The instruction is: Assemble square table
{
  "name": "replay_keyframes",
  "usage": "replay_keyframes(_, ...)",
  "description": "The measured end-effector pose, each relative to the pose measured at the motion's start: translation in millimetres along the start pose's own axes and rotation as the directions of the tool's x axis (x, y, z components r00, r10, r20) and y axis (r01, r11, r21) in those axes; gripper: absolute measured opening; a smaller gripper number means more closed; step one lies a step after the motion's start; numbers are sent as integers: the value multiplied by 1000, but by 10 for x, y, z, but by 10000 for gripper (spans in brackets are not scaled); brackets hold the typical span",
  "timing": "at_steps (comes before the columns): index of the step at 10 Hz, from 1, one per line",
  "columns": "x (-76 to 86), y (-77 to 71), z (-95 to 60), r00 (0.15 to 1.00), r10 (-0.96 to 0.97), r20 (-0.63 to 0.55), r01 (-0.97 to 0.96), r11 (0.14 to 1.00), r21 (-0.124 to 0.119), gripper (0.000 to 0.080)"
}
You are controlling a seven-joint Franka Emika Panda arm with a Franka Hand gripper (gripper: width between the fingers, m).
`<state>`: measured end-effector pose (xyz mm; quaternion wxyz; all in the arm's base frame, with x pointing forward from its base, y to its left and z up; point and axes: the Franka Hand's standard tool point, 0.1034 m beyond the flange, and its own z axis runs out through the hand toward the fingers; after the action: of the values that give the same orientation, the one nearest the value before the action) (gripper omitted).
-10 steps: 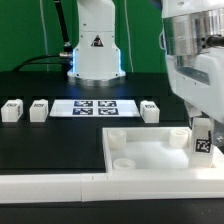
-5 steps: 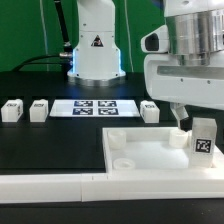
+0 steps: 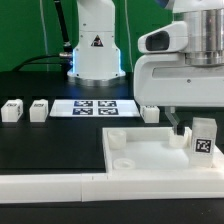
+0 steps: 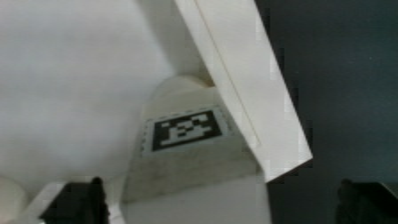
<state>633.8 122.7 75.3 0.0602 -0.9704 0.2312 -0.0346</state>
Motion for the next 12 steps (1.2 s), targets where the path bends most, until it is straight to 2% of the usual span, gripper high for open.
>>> replay_keyframes(1, 0, 0, 0, 1000, 7, 0, -7, 1000, 0, 605)
replay_keyframes(2, 0, 0, 1, 1000, 7, 0, -7, 1000, 0, 428)
replay_keyframes(3, 0, 4, 2, 999, 41, 0, -41, 999, 0, 428)
replay_keyframes(4, 6, 28, 6, 991, 132, 0, -132, 991, -3, 308)
replay_keyframes(6, 11, 51, 9, 966, 258, 2, -258, 966, -4, 307)
replay_keyframes(8, 29, 87, 2, 864, 503, 17, -503, 864, 3, 306)
replay_keyframes(10, -13, 79, 24, 675, 736, 47, -737, 675, 3, 304)
replay_keyframes(11, -15, 80, 26, 622, 780, 62, -782, 623, 5, 301)
replay_keyframes(12, -26, 66, 28, 515, 854, 75, -856, 517, -2, 300)
